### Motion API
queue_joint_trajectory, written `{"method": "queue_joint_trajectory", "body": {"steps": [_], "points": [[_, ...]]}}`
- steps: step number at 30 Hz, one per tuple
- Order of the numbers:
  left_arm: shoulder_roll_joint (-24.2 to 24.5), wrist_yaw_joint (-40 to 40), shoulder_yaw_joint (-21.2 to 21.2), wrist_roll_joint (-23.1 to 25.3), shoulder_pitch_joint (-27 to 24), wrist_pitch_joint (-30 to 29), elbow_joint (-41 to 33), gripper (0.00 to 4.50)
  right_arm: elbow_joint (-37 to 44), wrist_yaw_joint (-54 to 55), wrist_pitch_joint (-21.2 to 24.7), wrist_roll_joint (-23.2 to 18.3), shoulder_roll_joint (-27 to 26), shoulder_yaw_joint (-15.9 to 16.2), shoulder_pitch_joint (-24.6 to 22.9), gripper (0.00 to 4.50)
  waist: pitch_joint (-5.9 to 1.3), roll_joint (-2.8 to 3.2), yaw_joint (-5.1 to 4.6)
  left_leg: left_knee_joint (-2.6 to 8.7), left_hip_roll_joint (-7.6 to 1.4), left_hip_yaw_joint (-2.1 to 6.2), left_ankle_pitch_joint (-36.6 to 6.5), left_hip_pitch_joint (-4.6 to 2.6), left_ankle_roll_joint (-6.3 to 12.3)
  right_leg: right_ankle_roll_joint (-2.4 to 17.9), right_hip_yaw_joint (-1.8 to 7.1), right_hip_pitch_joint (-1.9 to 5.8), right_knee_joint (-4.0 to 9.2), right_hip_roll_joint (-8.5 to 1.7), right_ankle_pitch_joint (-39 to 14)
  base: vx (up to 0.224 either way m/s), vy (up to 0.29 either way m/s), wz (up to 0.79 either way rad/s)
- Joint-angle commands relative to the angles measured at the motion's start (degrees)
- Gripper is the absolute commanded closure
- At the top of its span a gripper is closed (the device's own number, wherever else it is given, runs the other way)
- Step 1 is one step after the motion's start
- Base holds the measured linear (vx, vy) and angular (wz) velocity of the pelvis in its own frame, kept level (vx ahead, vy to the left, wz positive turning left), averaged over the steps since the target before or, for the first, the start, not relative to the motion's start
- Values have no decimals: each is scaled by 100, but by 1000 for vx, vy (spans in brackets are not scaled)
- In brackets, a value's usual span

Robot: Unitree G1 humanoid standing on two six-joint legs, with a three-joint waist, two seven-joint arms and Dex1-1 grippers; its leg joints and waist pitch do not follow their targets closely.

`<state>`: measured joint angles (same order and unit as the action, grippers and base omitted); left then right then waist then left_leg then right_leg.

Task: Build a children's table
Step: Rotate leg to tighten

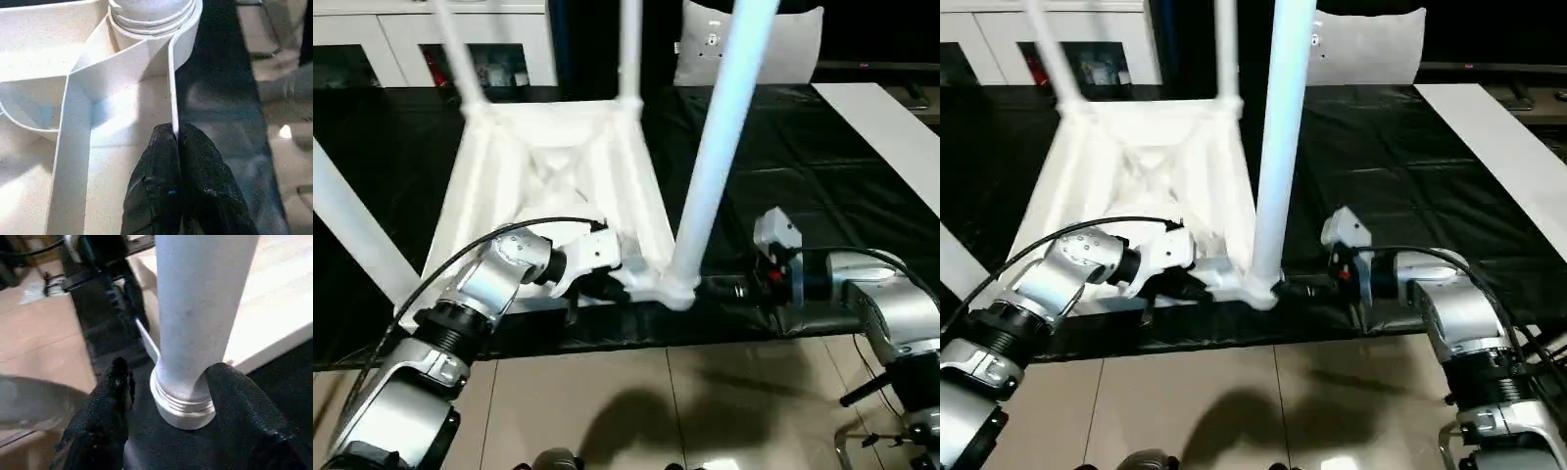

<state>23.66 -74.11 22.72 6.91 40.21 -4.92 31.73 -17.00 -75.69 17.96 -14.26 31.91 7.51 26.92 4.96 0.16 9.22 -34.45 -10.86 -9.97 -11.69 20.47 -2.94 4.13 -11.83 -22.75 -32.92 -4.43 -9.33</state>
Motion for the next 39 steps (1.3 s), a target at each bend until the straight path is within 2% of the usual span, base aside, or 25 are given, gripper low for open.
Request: {"method": "queue_joint_trajectory", "body": {"steps": [1,3,5,8,15,18,19,22,24,27,29,30,34,36,39], "points": [[4,-519,409,53,2,227,-171,450,26,-393,-10,-164,41,130,94,239,-529,-43,-2,339,-380,136,-390,-23,580,111,538,413,413,-643,-1566,0,0,0],[23,-639,464,40,-10,300,-223,450,39,-562,41,-191,43,223,103,264,-531,-37,15,341,-396,141,-374,-36,559,130,534,401,419,-637,-1582,0,0,0],[18,-704,490,26,-21,350,-242,450,12,-637,37,-190,20,297,124,264,-519,-39,27,350,-398,142,-423,-44,505,106,529,395,436,-639,-1709,0,0,0],[-22,-719,506,36,-16,441,-187,450,-93,-785,26,-186,-48,430,182,302,-522,-51,21,349,-383,136,-490,-40,452,62,527,405,452,-640,-1824,0,0,0],[-30,-683,488,63,15,514,-62,450,-103,-977,110,-262,-39,469,175,349,-522,-62,29,348,-360,130,-478,-38,457,-71,511,412,468,-621,-1894,0,0,0],[-7,-722,473,63,7,533,-37,450,-133,-1101,140,-293,-39,468,151,385,-526,-57,34,352,-375,136,-499,-54,447,-87,505,401,477,-620,-1951,0,0,0],[-5,-707,460,64,5,501,-37,450,-134,-1109,156,-314,-45,459,145,385,-513,-51,33,355,-385,142,-494,-54,448,-68,510,390,474,-621,-1915,0,0,0],[-57,-633,333,-29,-24,257,-27,450,-155,-1101,190,-376,-82,406,85,417,-525,-56,41,352,-396,143,-423,-51,468,7,523,398,447,-628,-1768,0,0,0],[-156,-433,181,-133,-38,-109,-45,450,-128,-871,220,-421,-180,293,-27,443,-518,-56,39,357,-397,138,-445,-54,441,41,524,397,457,-639,-1836,0,0,0],[-279,-194,29,-229,-58,-529,-87,450,-159,-455,326,-445,-347,154,-75,447,-507,-60,30,364,-388,145,-488,-64,380,46,511,400,485,-648,-1971,0,0,0],[-442,87,-143,-335,-83,-926,-163,450,-194,-28,407,-431,-551,30,-82,447,-503,-59,11,356,-359,133,-521,-60,361,-35,502,409,519,-646,-2106,0,0,0],[-452,105,-153,-341,-84,-949,-168,450,-197,0,414,-429,-563,23,-81,447,-472,-74,-6,373,-368,133,-510,-58,356,-43,511,398,524,-646,-2114,0,0,0],[-675,458,-344,-426,-90,-1365,-241,450,-257,538,408,-343,-768,-56,-72,447,-476,-79,-67,366,-326,140,-513,-44,357,-127,488,417,541,-635,-2180,0,0,0],[-896,873,-482,-426,-52,-1631,-215,450,-303,1025,335,-205,-954,-86,-81,447,-463,-81,-128,366,-335,146,-478,-29,361,-137,484,410,543,-631,-2137,0,0,0],[-998,1114,-508,-385,-21,-1714,-206,450,-276,1315,273,-146,-1095,-102,-93,447,-463,-93,-179,360,-310,146,-487,-21,372,-160,471,419,553,-623,-2149,0,0,0]]}}
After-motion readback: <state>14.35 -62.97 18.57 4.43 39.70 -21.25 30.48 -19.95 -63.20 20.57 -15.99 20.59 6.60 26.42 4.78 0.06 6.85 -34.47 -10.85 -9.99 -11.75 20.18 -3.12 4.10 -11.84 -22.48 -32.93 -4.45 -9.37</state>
